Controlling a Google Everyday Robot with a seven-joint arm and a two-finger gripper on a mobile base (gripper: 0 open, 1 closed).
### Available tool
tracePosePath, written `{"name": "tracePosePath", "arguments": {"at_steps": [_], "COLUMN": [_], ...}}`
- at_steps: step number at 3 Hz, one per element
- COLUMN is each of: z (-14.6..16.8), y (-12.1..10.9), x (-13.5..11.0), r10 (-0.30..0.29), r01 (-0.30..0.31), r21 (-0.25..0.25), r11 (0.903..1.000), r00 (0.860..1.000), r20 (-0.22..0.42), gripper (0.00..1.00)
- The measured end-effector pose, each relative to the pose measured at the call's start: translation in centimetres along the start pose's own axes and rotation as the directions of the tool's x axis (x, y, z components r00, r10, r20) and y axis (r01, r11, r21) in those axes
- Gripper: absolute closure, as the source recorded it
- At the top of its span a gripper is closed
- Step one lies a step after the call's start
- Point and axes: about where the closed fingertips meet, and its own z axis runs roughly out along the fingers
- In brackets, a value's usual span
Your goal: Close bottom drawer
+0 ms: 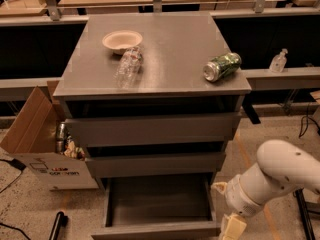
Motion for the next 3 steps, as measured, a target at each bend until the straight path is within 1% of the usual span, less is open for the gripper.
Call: {"name": "tracePosePath", "arguments": {"at_steps": [1, 2, 3], "z": [2.0, 1.9, 4.1], "y": [-1.5, -1.5, -3.2], "x": [0.5, 0.5, 0.1], "r10": [0.015, 0.014, -0.004], "r01": [-0.017, -0.016, 0.001], "r21": [0.046, 0.05, 0.041], "r11": [0.9988, 0.9986, 0.9992], "r00": [0.999, 0.999, 0.997], "r20": [0.037, 0.036, 0.072], "gripper": [0.0, 0.0, 0.0]}}
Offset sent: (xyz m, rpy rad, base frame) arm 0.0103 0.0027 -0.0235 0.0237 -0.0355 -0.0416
